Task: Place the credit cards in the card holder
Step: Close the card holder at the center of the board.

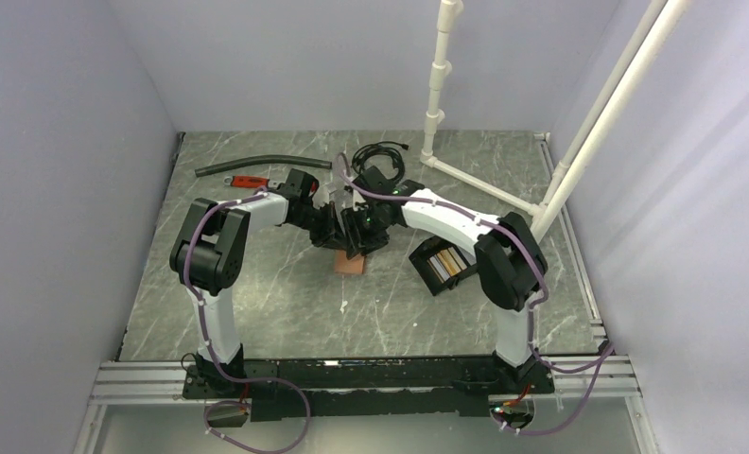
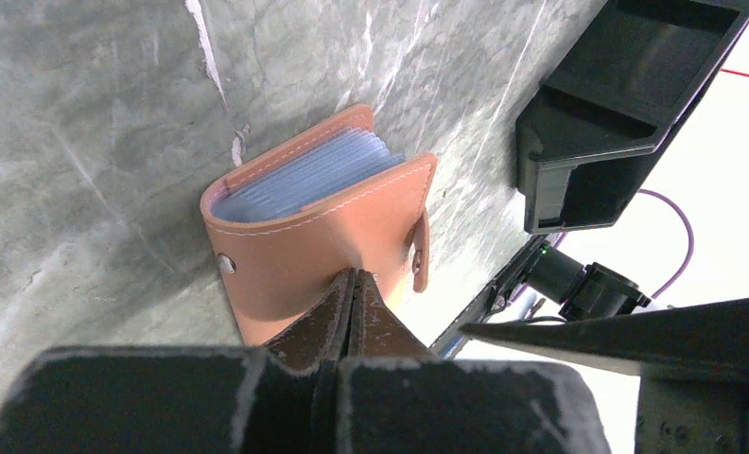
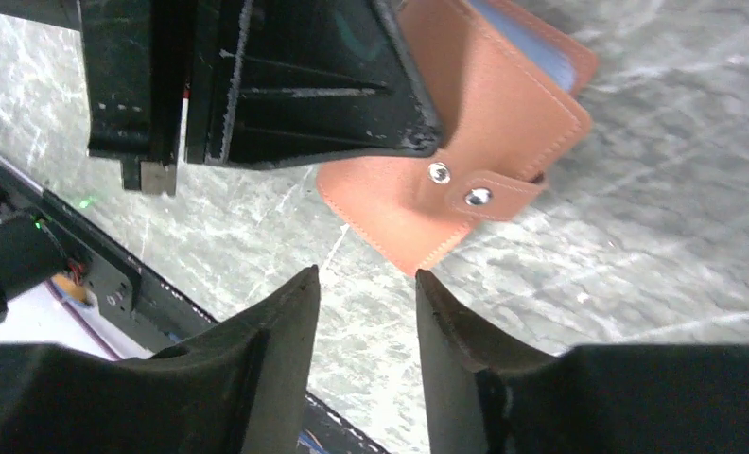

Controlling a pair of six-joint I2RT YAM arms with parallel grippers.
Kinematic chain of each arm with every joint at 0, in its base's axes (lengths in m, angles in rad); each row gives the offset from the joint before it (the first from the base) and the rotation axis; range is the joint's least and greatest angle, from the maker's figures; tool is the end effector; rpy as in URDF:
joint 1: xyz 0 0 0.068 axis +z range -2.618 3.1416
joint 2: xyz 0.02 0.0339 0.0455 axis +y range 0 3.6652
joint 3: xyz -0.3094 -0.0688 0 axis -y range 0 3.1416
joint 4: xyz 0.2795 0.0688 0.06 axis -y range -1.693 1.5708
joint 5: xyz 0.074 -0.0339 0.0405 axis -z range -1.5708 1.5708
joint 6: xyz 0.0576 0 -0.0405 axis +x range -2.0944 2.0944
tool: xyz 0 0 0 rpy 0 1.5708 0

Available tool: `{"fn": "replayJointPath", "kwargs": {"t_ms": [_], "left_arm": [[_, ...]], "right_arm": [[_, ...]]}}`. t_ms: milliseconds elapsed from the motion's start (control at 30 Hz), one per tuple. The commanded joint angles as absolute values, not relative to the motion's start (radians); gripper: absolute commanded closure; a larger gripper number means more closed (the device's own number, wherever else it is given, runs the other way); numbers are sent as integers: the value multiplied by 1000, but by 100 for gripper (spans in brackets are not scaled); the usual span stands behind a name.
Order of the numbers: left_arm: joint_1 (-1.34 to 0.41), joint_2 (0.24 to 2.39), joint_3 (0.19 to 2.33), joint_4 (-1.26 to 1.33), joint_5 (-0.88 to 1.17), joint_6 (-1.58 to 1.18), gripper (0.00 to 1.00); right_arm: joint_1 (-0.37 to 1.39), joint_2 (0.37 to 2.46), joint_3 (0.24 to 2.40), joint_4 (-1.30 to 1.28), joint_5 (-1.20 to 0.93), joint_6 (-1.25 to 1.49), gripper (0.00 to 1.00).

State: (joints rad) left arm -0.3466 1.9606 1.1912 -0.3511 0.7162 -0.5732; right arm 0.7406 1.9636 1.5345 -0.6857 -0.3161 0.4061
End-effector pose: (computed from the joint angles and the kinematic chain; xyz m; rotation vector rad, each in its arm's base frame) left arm 0.3927 -0.1820 0.1426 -0.0782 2.8138 -1.2256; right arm 0.3379 0.3332 0.2220 -0.5756 2.7795 0.7368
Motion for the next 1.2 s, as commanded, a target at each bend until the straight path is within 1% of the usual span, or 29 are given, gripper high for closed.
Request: {"fn": "replayJointPath", "kwargs": {"t_ms": [0, 67, 133, 200, 300, 400, 500, 533, 633, 833, 900, 1033, 1167], "left_arm": [[-368, 1974, 1197, -411, 678, -576, 100], [-363, 1971, 1251, -458, 702, -581, 100], [-361, 1956, 1310, -495, 683, -569, 98], [-362, 1960, 1340, -495, 692, -576, 96], [-362, 1983, 1337, -460, 717, -591, 98], [-360, 1996, 1322, -452, 714, -576, 100], [-355, 2005, 1302, -450, 694, -559, 100], [-352, 2009, 1291, -444, 692, -558, 100], [-343, 2024, 1246, -408, 695, -565, 100], [-336, 2025, 1241, -414, 668, -568, 100], [-333, 2026, 1240, -410, 666, -570, 100], [-333, 2033, 1237, -403, 675, -577, 100], [-333, 2034, 1239, -402, 670, -573, 100]], "right_arm": [[729, 1861, 1432, -542, -216, 449, 51], [726, 1838, 1406, -523, -194, 460, 48], [722, 1842, 1412, -537, -173, 462, 47], [721, 1862, 1443, -574, -129, 473, 47], [723, 1914, 1539, -668, -31, 535, 47], [731, 1925, 1543, -674, 15, 587, 51], [736, 1933, 1539, -666, 26, 598, 61], [739, 1936, 1542, -666, 28, 594, 62], [752, 1961, 1571, -685, 28, 581, 64], [771, 2004, 1618, -715, 40, 572, 63], [776, 2009, 1625, -722, 54, 570, 66], [778, 2016, 1645, -754, 98, 564, 77], [781, 2024, 1654, -780, 120, 553, 76]]}}
